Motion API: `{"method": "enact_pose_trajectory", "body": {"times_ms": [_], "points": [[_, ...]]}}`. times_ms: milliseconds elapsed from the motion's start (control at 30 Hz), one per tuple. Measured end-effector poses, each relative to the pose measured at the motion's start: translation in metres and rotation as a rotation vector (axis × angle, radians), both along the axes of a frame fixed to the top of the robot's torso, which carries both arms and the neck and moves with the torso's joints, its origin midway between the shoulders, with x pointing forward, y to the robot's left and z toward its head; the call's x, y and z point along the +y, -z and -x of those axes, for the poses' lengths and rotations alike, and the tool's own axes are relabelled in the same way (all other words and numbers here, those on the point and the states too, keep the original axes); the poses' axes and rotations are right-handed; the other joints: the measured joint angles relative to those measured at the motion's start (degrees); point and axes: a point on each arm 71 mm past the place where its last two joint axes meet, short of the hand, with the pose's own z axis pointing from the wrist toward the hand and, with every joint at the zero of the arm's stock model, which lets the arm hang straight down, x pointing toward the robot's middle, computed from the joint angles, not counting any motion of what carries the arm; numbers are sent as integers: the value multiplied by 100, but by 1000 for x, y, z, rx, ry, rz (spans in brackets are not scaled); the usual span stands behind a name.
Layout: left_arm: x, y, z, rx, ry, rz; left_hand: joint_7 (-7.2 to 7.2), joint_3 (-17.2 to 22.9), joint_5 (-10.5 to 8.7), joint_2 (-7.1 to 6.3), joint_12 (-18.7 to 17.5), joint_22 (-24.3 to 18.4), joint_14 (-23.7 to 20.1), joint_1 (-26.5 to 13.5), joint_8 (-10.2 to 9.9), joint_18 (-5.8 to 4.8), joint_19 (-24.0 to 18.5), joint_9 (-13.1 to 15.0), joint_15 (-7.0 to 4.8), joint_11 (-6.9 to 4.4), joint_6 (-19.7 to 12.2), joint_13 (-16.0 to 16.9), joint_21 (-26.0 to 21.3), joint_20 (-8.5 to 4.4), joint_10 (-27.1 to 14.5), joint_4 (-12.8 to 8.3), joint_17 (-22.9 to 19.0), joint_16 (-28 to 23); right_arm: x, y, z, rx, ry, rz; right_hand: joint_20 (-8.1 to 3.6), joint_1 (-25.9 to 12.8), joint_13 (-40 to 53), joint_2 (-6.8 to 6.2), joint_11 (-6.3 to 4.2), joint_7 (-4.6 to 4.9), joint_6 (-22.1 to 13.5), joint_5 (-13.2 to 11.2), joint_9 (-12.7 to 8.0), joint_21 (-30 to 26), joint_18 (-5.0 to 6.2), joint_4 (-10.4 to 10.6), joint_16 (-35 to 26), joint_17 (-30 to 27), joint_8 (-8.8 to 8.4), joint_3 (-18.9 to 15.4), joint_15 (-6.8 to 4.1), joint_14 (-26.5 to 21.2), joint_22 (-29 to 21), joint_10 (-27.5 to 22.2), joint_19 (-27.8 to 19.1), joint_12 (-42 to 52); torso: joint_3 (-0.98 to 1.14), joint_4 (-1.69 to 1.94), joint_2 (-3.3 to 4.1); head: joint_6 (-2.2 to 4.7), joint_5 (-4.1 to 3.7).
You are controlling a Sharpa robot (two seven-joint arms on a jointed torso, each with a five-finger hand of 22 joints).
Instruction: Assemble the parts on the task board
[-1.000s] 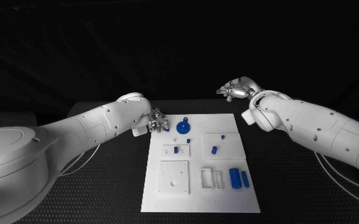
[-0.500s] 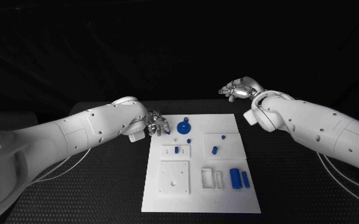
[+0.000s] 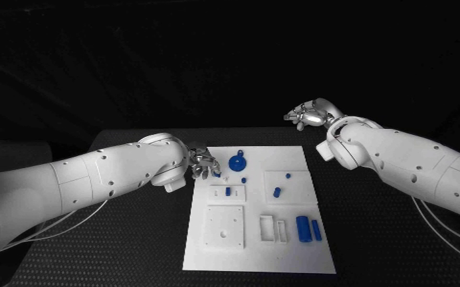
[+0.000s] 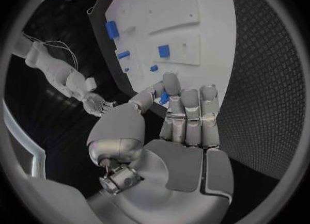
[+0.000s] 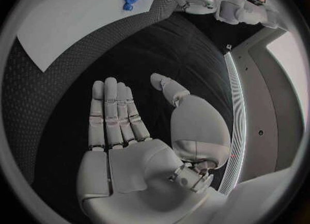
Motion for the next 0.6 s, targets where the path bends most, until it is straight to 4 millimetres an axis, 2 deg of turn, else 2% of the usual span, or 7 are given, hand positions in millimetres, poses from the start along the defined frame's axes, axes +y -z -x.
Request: {"method": "enact_pose_trajectory", "body": {"times_ms": [267,600], "points": [[5,8,19,-47,5,-19,-52,16,435,-145,171,0,234,-62,19,1,193,-10,-70,-97,163,112,221,-54,228,-17,78,139,0,0,0,0,-1,0,0,0,-5,0,0,-2,2,0,0,0,0,0,0,0,0,0,-21,-20,0,0,0,0,-4,-2,1,-24,25],[9,20,35,-84,-3,-27,-63,7,686,-178,355,-1,279,-92,163,1,244,-10,-92,-126,175,235,353,-81,275,-25,157,261,-1,0,0,0,0,1,0,0,-6,0,0,-7,7,0,0,0,0,0,0,-5,0,0,-21,-20,3,0,0,22,-11,1,1,-40,47]]}}
